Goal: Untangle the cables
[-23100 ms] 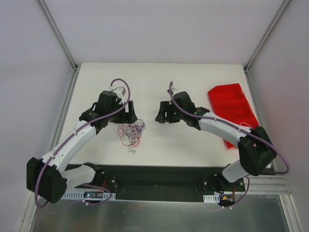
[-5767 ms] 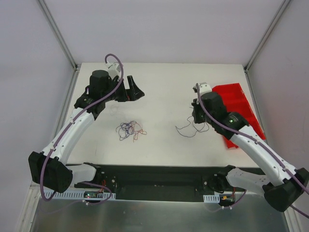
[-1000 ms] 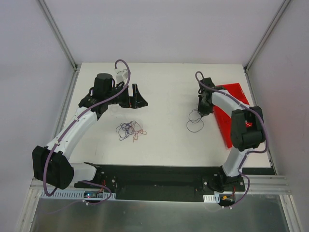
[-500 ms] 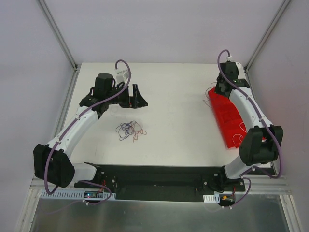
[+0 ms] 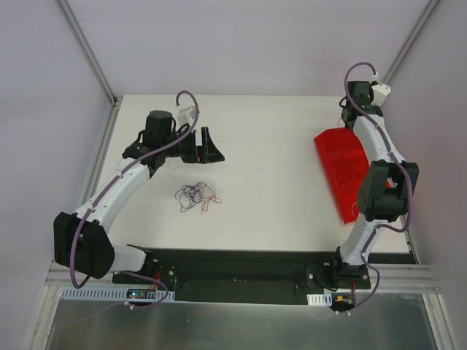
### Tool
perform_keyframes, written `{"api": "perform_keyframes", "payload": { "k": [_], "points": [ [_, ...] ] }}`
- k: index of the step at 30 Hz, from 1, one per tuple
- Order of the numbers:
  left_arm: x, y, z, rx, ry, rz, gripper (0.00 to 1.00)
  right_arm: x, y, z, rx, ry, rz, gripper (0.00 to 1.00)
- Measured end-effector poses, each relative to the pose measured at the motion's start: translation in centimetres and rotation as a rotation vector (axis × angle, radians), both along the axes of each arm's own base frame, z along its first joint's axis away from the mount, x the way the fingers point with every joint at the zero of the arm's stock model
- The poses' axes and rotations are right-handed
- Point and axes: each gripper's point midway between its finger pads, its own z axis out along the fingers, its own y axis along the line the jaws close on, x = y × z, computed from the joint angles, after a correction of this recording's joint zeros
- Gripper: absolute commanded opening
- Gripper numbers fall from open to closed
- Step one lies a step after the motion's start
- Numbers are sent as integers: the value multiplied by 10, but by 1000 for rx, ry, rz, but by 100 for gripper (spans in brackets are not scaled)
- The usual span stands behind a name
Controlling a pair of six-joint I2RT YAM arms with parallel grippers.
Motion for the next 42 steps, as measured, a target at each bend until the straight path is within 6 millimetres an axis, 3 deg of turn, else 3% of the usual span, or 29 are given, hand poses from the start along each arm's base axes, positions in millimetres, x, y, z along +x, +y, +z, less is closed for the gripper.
{"api": "perform_keyframes", "payload": {
  "k": [6, 12, 18, 28, 38, 42],
  "points": [
    [-2, -2, 0, -9, 8, -11, 87, -3, 3, -64, 71, 134, -38, 0],
    [-1, -2, -4, -5, 23, -12, 87, -9, 25, -99, 259, 204, -27, 0],
    [-1, -2, -5, -6, 23, -12, 87, -8, 32, -119, 445, 227, -63, 0],
    [-1, -2, -4, -6, 24, -13, 87, -19, 7, -121, 541, 214, -186, 1],
    [2, 1, -5, -1, 22, 3, 89, -18, 7, -109, 508, 228, -123, 51],
    [15, 15, -10, 31, 18, 78, 89, -25, 15, -80, 437, 228, -15, 67]
  ]
}}
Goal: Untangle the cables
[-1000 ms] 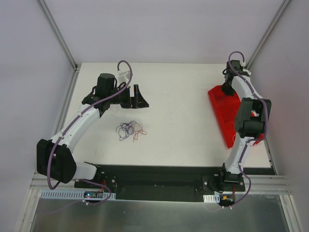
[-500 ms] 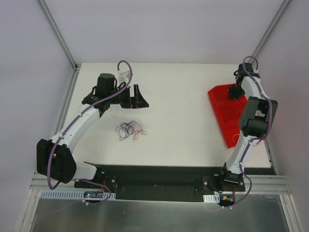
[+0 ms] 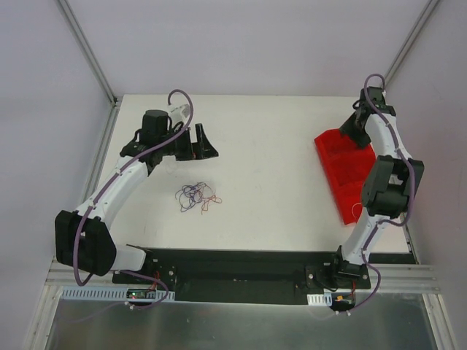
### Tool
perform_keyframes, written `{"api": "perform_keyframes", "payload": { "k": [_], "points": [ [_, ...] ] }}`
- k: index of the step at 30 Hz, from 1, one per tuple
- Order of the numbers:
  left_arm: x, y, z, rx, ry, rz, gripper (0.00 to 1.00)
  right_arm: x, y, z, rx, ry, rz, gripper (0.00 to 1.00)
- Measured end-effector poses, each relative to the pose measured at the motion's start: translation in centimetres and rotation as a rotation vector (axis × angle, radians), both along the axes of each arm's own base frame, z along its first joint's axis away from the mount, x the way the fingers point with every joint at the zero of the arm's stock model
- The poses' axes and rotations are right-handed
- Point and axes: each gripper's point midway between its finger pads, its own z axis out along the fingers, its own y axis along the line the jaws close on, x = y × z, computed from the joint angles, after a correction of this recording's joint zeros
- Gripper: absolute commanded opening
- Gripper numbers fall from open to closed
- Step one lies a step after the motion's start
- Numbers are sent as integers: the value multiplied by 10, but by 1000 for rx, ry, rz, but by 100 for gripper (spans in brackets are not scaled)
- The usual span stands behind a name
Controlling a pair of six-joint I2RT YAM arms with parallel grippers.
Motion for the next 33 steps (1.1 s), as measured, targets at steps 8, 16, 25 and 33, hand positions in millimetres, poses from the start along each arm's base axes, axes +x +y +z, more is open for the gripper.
{"api": "perform_keyframes", "payload": {
  "k": [8, 16, 25, 33],
  "points": [
    [26, 51, -27, 114, 68, 289, 88, -49, 162, 74, 4, -242, 585, 78],
    [-31, 70, -91, 132, 272, 383, 86, -137, 375, 23, 330, -262, 1221, 75],
    [-73, 61, -127, 99, 416, 303, 81, -209, 453, -48, 520, -140, 1523, 63],
    [-69, 51, -129, 56, 437, 263, 75, -218, 470, -72, 511, -142, 1597, 53]
  ]
}}
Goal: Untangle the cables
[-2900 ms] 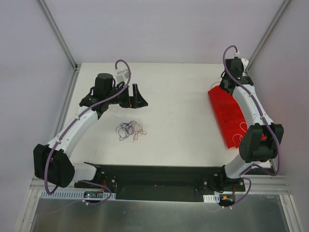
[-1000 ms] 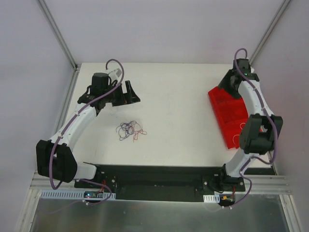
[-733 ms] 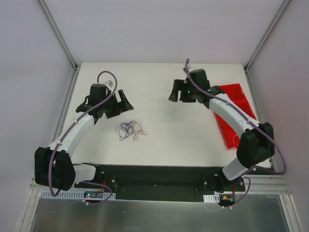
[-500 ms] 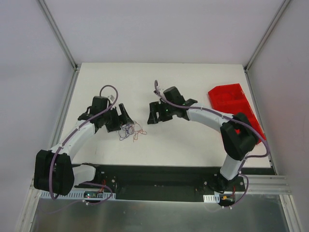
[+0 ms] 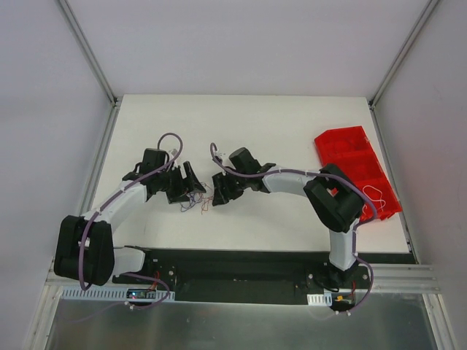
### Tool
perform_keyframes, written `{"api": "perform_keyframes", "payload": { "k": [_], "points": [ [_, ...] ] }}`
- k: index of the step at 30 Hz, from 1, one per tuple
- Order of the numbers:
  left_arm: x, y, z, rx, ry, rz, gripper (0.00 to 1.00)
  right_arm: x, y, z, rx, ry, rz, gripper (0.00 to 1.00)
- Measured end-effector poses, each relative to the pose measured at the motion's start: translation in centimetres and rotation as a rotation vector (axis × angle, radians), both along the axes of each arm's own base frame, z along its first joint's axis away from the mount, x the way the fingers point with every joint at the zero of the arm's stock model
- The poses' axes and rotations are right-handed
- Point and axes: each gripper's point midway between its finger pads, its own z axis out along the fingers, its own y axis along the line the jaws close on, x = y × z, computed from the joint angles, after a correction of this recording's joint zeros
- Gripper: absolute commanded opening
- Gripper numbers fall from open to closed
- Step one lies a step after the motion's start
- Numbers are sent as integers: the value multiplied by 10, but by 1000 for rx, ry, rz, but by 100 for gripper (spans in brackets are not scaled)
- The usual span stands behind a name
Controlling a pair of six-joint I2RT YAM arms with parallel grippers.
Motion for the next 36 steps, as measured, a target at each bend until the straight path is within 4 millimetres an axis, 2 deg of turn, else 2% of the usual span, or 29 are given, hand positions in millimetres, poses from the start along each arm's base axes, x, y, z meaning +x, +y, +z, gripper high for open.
{"api": "perform_keyframes", "payload": {
  "k": [5, 8, 9, 10, 15, 18, 20, 22, 25, 28, 31, 34, 36],
  "points": [
    [5, -2, -13, -2, 61, 18, 73, 5, -3, -12, -43, -39, -7, 33],
    [14, -4, -21, -7, 105, 42, 73, 10, -3, -13, -44, -67, -12, 16],
    [16, -5, -23, -10, 119, 53, 73, 10, -2, -13, -40, -75, -14, 5],
    [18, -5, -26, -11, 130, 63, 73, 10, -3, -14, -38, -82, -15, 0],
    [29, -1, -38, 7, 163, 150, 78, 7, -3, -17, -46, -111, -63, 0],
    [37, 4, -47, 34, 170, 200, 80, -4, -12, -2, -53, -156, -88, 0],
    [39, 6, -54, 37, 194, 233, 80, -10, -23, 23, -46, -209, -114, 0],
    [44, 7, -56, 23, 206, 265, 81, -8, -33, 64, -14, -279, -152, 0],
    [49, 7, -57, 3, 210, 299, 82, 1, -58, 140, 35, -411, -247, 0],
    [51, 8, -58, -13, 208, 325, 83, 10, -91, 221, 91, -528, -346, 0],
    [51, 10, -59, -25, 203, 341, 83, 19, -132, 292, 128, -627, -459, 0],
    [52, 13, -59, -36, 201, 356, 82, 21, -170, 348, 144, -710, -554, 0],
    [53, 15, -59, -42, 195, 364, 82, 18, -188, 379, 159, -757, -589, 0]
  ]
}}
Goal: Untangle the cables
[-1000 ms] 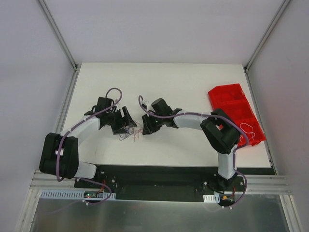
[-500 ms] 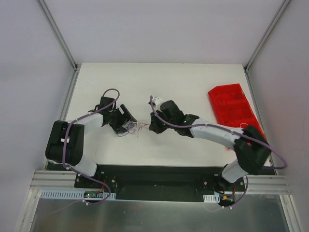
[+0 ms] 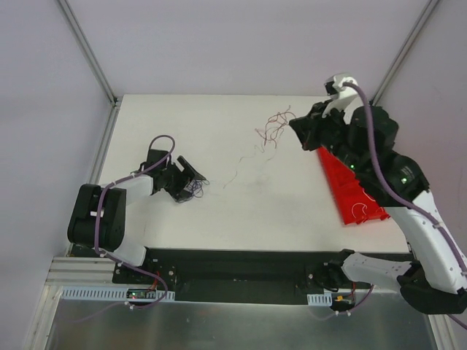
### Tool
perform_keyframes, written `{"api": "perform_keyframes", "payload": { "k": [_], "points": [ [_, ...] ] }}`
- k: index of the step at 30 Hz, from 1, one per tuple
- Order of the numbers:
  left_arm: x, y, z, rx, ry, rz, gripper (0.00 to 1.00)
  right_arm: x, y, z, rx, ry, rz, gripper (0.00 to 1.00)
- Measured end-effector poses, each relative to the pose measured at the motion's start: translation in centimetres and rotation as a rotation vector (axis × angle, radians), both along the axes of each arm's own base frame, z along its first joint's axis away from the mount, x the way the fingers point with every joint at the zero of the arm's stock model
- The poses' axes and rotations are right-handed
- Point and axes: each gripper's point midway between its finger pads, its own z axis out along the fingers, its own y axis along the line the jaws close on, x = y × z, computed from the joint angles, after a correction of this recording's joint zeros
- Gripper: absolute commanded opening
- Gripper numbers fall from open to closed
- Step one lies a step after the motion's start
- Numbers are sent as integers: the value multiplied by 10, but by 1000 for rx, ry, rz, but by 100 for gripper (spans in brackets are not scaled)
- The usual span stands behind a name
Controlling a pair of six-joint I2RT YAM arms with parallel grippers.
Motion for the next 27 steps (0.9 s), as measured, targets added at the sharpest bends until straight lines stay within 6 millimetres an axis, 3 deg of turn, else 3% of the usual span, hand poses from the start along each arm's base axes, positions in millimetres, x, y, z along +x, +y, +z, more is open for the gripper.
{"api": "perform_keyframes", "payload": {
  "k": [2, 5, 10, 13, 17, 22, 24, 27],
  "points": [
    [1, 2, 1, 0, -5, 6, 82, -5, -12, 27, 15, -45, -14, 0],
    [1, 4, 2, 11, -18, 12, 82, -13, -21, 49, 18, -84, -19, 0],
    [-2, 6, 11, 35, -75, -25, 84, -12, -24, 43, -16, -66, -20, 1],
    [-9, 15, 22, 83, -133, -45, 88, -6, -20, 25, -54, -25, -21, 0],
    [-8, 8, 67, 68, -295, -144, 89, -5, -15, 0, -99, 38, 10, 0],
    [-1, -24, 141, -36, -524, -342, 92, -11, -3, -16, -106, 79, 87, 0],
    [-9, -40, 167, -69, -615, -435, 97, -13, 1, -24, -109, 100, 110, 0],
    [-41, -81, 209, -139, -765, -640, 99, -17, 7, -32, -106, 127, 141, 0]
  ]
}}
